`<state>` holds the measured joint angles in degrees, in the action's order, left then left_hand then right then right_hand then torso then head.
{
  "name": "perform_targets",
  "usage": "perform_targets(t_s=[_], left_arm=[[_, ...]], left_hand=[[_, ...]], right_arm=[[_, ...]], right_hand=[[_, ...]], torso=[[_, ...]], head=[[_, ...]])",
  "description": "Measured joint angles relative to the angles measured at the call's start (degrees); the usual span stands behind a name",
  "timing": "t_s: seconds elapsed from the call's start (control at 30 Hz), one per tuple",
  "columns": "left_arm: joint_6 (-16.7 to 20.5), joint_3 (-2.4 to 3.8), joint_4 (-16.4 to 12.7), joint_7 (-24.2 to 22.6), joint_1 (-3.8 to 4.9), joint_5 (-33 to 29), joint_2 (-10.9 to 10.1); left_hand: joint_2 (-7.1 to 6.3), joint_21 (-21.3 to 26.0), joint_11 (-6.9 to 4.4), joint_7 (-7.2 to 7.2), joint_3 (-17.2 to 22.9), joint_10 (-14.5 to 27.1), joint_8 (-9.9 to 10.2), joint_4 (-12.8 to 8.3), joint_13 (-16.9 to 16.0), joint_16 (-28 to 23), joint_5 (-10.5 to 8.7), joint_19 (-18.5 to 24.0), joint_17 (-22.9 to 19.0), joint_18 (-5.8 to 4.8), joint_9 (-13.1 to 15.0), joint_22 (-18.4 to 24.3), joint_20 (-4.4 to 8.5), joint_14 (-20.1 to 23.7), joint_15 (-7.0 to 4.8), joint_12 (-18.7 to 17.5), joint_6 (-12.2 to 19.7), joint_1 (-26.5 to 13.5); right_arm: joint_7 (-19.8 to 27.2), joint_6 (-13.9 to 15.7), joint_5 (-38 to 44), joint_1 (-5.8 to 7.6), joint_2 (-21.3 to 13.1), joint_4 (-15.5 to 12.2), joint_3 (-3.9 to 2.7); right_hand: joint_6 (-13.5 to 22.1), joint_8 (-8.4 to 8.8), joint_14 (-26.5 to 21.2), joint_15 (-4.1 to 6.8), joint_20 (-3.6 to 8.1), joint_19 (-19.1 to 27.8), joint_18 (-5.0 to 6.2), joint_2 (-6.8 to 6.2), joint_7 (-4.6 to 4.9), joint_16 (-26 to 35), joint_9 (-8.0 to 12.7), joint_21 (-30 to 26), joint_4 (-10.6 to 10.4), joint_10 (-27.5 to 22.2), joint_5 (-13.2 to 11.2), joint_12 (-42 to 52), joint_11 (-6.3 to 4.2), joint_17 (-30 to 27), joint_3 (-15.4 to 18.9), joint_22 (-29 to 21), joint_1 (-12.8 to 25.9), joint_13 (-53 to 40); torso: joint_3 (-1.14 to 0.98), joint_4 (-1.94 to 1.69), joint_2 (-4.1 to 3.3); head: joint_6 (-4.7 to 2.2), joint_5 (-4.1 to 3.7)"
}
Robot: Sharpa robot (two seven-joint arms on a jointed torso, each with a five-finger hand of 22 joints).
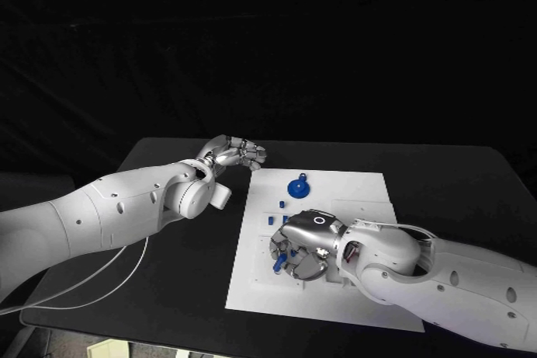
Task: Assemble the parts on the task board
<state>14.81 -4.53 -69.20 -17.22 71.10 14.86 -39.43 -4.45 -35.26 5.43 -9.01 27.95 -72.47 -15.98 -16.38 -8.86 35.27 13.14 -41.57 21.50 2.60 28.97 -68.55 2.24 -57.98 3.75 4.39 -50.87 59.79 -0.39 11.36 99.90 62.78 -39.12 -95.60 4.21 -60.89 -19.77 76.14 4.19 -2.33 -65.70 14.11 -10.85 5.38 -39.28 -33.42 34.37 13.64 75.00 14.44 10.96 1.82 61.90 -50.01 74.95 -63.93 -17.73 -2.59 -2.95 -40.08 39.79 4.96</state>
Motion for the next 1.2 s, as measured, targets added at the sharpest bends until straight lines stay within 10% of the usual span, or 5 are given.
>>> perform_targets(t_s=[1.2], left_arm=[[-0.09, 0.00, 0.00, 0.16, 0.00, -0.02, -0.13]], left_hand=[[0.00, 0.00, 0.00, 0.00, 0.00, 0.00, 0.00, 0.00, -0.01, -0.22, 0.00, 0.00, 0.23, 0.00, -0.04, -0.09, 0.00, 0.00, 0.00, 0.00, 0.00, 0.00]], right_arm=[[-0.74, -2.22, 1.69, -0.04, 0.73, 0.06, 0.21]], right_hand=[[-0.09, 0.53, -0.03, -0.03, 0.18, -0.20, -0.03, -0.26, -0.18, -0.18, -0.21, 0.29, 0.61, 0.24, 0.87, -0.39, 0.10, 0.23, 0.63, 0.00, 0.85, -8.30]], torso=[[0.03, -0.02, -0.01]], head=[[0.05, -0.08]])
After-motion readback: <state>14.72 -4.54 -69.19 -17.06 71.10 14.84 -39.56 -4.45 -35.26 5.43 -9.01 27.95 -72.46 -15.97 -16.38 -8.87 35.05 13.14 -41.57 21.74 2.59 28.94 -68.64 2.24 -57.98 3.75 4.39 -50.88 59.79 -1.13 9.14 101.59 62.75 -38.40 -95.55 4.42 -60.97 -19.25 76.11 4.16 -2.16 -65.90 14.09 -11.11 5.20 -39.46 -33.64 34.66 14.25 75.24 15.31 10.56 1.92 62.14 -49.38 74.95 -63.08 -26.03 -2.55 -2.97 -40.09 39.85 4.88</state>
